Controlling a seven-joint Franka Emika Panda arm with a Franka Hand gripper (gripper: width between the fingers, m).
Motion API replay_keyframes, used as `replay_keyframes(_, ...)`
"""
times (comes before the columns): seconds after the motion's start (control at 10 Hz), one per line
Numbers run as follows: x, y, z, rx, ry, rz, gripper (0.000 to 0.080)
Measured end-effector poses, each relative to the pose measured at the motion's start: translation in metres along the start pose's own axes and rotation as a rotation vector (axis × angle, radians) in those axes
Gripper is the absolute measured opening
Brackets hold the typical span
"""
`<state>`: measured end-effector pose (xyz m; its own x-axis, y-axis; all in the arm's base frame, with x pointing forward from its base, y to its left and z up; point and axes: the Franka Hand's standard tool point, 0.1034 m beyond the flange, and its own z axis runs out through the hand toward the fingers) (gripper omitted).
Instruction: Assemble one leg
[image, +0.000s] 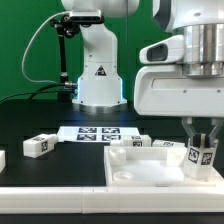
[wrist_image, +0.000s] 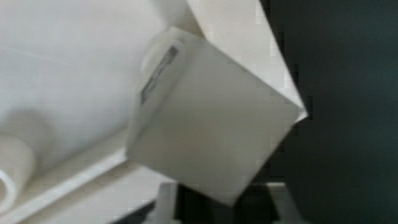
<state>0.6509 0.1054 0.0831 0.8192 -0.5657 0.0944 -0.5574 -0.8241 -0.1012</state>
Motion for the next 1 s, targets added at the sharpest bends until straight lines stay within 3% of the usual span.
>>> replay_keyframes(0.2,0.003,0.013,0.002,0.033,0.013,0.254,0.0002)
replay_keyframes(0.3,0.002,0.011,0.002,0.031,0.014,0.232,0.0002)
replay_keyframes(0.5,0.006,0.01,-0.005,0.01,-0.021,0.001,0.0001)
replay_keyframes(0.6,0.003,0.005,-0.009,-0.023,-0.027,-0.215,0.0001)
replay_keyframes(0.7,-0.002,-0.003,-0.016,-0.047,-0.044,-0.389,0.0082)
replay_keyframes(0.8,0.002,-0.004,-0.025,-0.027,-0.019,-0.387,0.0267)
replay_keyframes(0.9,0.003,0.0,-0.023,-0.032,-0.017,-0.449,0.0267)
replay_keyframes(1.0,0.004,0.0,-0.023,-0.033,-0.018,-0.495,0.047)
